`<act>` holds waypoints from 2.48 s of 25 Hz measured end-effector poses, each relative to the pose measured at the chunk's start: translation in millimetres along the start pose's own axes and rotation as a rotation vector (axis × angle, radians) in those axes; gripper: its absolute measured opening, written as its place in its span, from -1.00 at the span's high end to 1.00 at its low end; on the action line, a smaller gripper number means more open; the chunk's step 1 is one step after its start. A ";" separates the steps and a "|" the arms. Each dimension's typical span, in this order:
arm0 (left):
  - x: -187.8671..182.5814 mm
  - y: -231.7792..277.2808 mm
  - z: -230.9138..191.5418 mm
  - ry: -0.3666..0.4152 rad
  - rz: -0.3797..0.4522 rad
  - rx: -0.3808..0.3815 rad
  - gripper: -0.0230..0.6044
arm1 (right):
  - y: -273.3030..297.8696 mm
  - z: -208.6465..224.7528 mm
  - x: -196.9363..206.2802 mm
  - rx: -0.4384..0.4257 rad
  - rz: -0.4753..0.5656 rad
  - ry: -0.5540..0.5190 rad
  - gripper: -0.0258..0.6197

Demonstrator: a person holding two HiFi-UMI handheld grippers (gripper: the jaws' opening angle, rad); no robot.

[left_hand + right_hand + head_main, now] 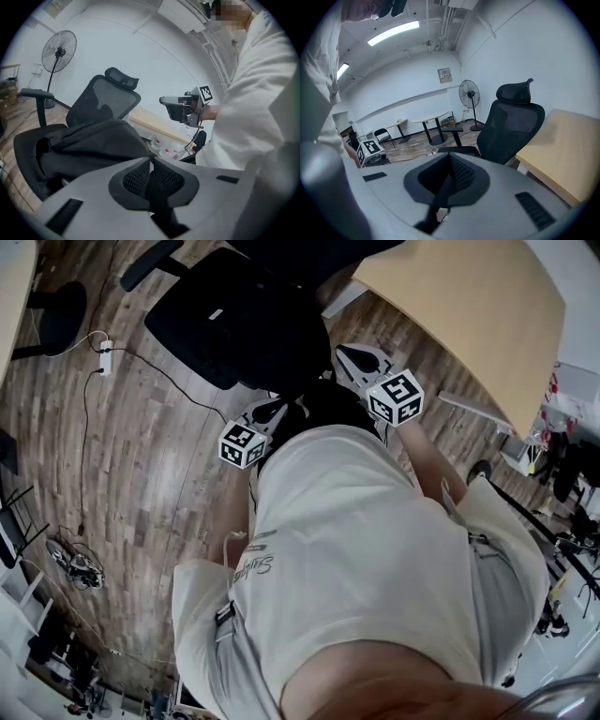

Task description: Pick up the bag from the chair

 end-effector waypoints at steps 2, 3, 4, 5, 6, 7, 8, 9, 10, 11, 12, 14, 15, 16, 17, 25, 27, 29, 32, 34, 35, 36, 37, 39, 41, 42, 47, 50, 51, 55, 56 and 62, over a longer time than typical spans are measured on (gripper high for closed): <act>7.6 5.5 -2.4 0.002 -0.020 -0.023 0.87 | 3.3 -0.7 9.1 -0.001 -0.044 -0.009 0.94; 11.0 8.0 -2.9 0.012 -0.038 -0.035 0.86 | 5.6 -1.3 13.8 -0.005 -0.067 -0.015 0.94; 13.8 11.0 -3.1 0.025 -0.059 -0.046 0.83 | 7.5 -1.6 17.7 -0.013 -0.084 -0.016 0.94; 16.2 14.6 -3.4 0.042 -0.080 -0.059 0.65 | 8.5 -1.6 20.2 -0.022 -0.092 -0.009 0.94; 18.5 18.4 -3.5 0.059 -0.103 -0.074 0.36 | 8.6 -1.0 21.6 -0.030 -0.094 0.006 0.94; 21.0 21.9 -3.9 0.075 -0.126 -0.087 0.34 | 8.1 0.0 22.2 -0.036 -0.093 0.021 0.94; 23.9 24.9 -4.5 0.086 -0.147 -0.098 0.34 | 7.5 1.1 23.0 -0.040 -0.092 0.031 0.94; 27.2 27.4 -5.4 0.088 -0.164 -0.105 0.34 | 7.0 2.2 24.3 -0.043 -0.094 0.037 0.94; 30.7 29.8 -6.3 0.081 -0.178 -0.110 0.34 | 6.4 3.4 26.2 -0.047 -0.099 0.040 0.94; 33.6 31.9 -7.3 0.068 -0.187 -0.115 0.34 | 5.7 5.0 28.7 -0.052 -0.105 0.043 0.94; 35.3 33.5 -8.2 0.055 -0.193 -0.123 0.36 | 4.9 7.2 31.4 -0.056 -0.111 0.045 0.94; 35.1 34.9 -9.3 0.042 -0.198 -0.142 0.40 | 3.5 12.9 36.3 -0.061 -0.120 0.050 0.94; 35.5 34.8 -9.3 0.039 -0.203 -0.150 0.40 | 3.0 15.8 38.1 -0.061 -0.123 0.053 0.94; 37.0 34.6 -8.3 0.036 -0.212 -0.155 0.40 | 2.2 18.5 39.7 -0.061 -0.125 0.058 0.94; 39.5 34.7 -6.6 0.034 -0.226 -0.160 0.41 | 1.1 20.7 41.5 -0.060 -0.127 0.062 0.94; 41.8 53.0 -20.8 0.065 -0.251 -0.215 0.41 | -3.1 29.4 47.8 -0.069 -0.140 0.069 0.94; 31.1 54.5 -22.3 0.071 -0.211 -0.243 0.41 | -4.3 33.1 50.6 -0.066 -0.147 0.078 0.94; 14.8 51.1 -27.3 0.063 -0.137 -0.298 0.42 | -2.8 36.4 53.9 -0.061 -0.160 0.087 0.94; -18.4 42.2 -34.7 0.070 -0.041 -0.362 0.48 | 2.1 38.7 57.8 -0.048 -0.191 0.100 0.94; -39.8 38.0 -41.0 0.099 -0.001 -0.378 0.69 | 6.8 40.1 58.0 -0.046 -0.202 0.107 0.94; -50.3 35.6 -45.4 0.114 0.017 -0.384 0.75 | 9.3 40.9 56.7 -0.045 -0.202 0.109 0.94; -60.6 32.4 -50.2 0.123 0.035 -0.390 0.78 | 11.6 41.5 54.6 -0.045 -0.199 0.112 0.94; -70.2 28.3 -54.9 0.123 0.054 -0.395 0.79 | 13.3 41.8 51.9 -0.043 -0.194 0.115 0.94; -85.2 18.4 -63.2 0.101 0.087 -0.395 0.80 | 15.4 41.3 45.3 -0.038 -0.183 0.127 0.94; -95.2 10.4 -70.1 0.080 0.102 -0.366 0.81 | 18.6 40.1 38.4 -0.032 -0.171 0.136 0.94; -98.9 7.9 -72.9 0.078 0.102 -0.342 0.82 | 21.7 39.6 35.2 -0.029 -0.165 0.136 0.94; -112.9 -8.0 -76.8 0.032 0.149 -0.227 0.83 | 41.2 34.1 36.7 -0.027 -0.185 0.137 0.94; -117.4 -18.9 -77.0 -0.003 0.197 -0.203 0.83 | 47.4 34.8 50.5 -0.024 -0.208 0.171 0.94; -119.4 -22.7 -77.7 -0.010 0.210 -0.198 0.83 | 49.3 35.0 54.1 -0.029 -0.214 0.198 0.89; -129.8 -38.6 -85.4 -0.028 0.249 -0.189 0.83 | 63.9 32.7 56.3 -0.099 -0.233 0.267 0.57; -131.7 -41.2 -86.9 -0.031 0.253 -0.190 0.83 | 69.1 32.6 55.0 -0.127 -0.239 0.267 0.48; -145.2 -45.3 -94.9 -0.051 0.261 -0.219 0.83 | 128.1 39.3 41.5 -0.327 -0.289 0.268 0.15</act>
Point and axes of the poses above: the fingertips, and each gripper's own axes: y forward along the fingers, z to its right, x out of its underside, the point moved 3 cm from there along -y, backward along the fingers, and after that the axes turned 7 degrees about x, right-handed, at the moved point
